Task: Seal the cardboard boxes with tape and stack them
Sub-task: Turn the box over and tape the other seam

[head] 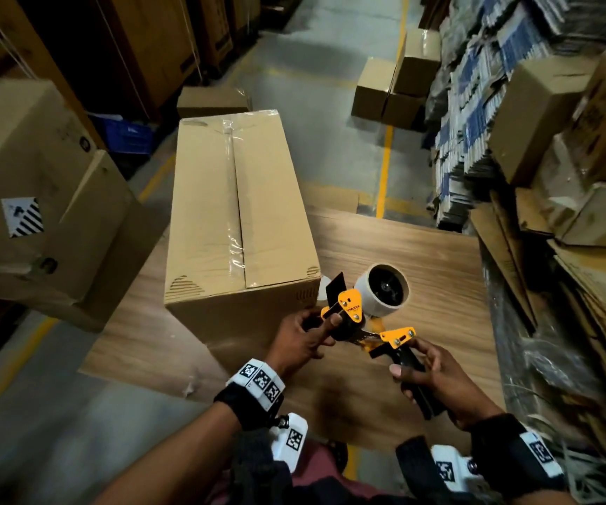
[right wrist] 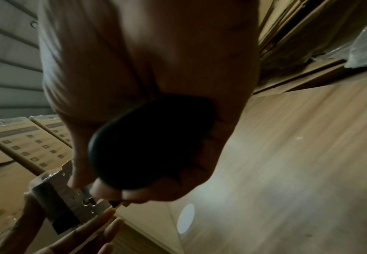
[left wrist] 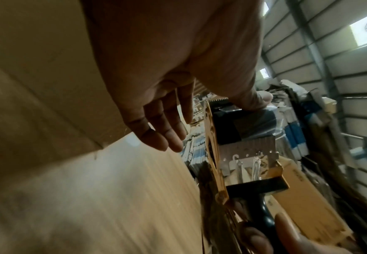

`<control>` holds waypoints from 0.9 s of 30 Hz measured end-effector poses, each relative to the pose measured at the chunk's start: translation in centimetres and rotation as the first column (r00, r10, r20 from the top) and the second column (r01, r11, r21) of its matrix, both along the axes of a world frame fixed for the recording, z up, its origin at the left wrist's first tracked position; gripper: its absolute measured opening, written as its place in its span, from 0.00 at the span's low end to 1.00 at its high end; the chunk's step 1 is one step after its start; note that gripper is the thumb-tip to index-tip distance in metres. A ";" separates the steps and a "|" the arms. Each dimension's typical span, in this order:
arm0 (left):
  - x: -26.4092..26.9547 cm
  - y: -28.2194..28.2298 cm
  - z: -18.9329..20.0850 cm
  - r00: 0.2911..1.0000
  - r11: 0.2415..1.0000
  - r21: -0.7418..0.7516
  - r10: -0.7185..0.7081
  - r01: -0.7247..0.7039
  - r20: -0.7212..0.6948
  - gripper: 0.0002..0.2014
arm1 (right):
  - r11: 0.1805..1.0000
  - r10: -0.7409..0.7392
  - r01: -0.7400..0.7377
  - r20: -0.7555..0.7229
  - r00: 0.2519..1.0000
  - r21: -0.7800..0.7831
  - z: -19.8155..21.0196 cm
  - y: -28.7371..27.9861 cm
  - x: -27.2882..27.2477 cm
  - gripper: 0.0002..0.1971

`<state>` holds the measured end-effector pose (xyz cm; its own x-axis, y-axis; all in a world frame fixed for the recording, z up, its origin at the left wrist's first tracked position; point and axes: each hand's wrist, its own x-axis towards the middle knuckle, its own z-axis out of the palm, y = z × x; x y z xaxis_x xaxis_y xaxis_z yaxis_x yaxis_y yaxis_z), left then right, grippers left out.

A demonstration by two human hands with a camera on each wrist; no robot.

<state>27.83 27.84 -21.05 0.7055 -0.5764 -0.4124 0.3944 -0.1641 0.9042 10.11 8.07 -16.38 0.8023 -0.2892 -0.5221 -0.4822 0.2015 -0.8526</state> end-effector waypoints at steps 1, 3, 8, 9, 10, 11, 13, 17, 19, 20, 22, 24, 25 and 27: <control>0.4 0.6 0.5 1.000 1.000 -0.024 0.008 -0.008 0.024 0.37 | 1.000 -0.014 0.015 0.022 1.000 -0.024 0.7 0.5 0.4 0.29; 0.9 2.0 1.7 0.992 0.999 -0.040 0.005 0.000 0.128 0.32 | 0.996 -0.042 0.046 0.064 0.997 -0.072 2.1 1.3 1.4 0.29; 1.2 5.7 4.5 0.865 0.990 -0.131 0.105 -0.046 0.490 0.28 | 0.981 -0.020 0.052 0.167 0.986 -0.188 5.2 3.3 4.2 0.37; 1.3 6.2 5.0 0.842 0.985 -0.167 0.130 -0.049 0.523 0.27 | 0.978 -0.009 0.047 0.180 0.984 -0.204 5.7 3.6 4.7 0.39; 1.4 6.7 5.4 0.823 0.980 -0.191 0.151 -0.052 0.548 0.26 | 0.975 -0.004 0.045 0.185 0.983 -0.217 6.0 4.0 5.3 0.40; 1.5 7.2 5.8 0.810 0.976 -0.211 0.166 -0.053 0.563 0.22 | 0.973 0.003 0.041 0.189 0.982 -0.228 6.3 4.5 5.9 0.41; 1.8 8.2 6.5 0.805 0.970 -0.240 0.170 -0.035 0.569 0.15 | 0.970 0.021 0.028 0.196 0.980 -0.240 6.7 5.4 7.0 0.42; 3.1 10.2 7.3 0.799 0.964 -0.267 0.152 0.011 0.581 0.09 | 0.969 0.046 0.008 0.215 0.976 -0.245 7.4 7.2 8.6 0.43; 3.6 11.4 7.5 0.812 0.959 -0.281 0.134 0.039 0.568 0.10 | 0.966 0.058 0.001 0.224 0.973 -0.257 7.8 8.0 9.1 0.44; 3.9 12.1 7.6 0.836 0.957 -0.285 0.117 0.049 0.537 0.11 | 0.963 0.064 0.000 0.229 0.971 -0.269 8.0 8.5 9.4 0.44; 4.2 13.5 7.6 0.899 0.958 -0.284 0.086 0.044 0.428 0.19 | 0.951 0.081 -0.007 0.228 0.970 -0.310 8.5 9.4 9.9 0.45; 4.5 14.9 7.7 0.961 0.939 -0.343 0.081 0.014 0.263 0.22 | 0.939 0.093 -0.009 0.231 0.969 -0.343 8.9 10.1 10.4 0.46; 4.8 15.4 7.8 0.984 0.923 -0.385 0.072 -0.004 0.161 0.22 | 0.934 0.097 -0.008 0.233 0.968 -0.356 9.0 10.4 10.6 0.47; 5.3 16.0 8.5 0.998 0.895 -0.444 0.018 -0.046 -0.067 0.22 | 0.923 0.118 -0.022 0.228 0.966 -0.385 9.2 10.8 11.2 0.47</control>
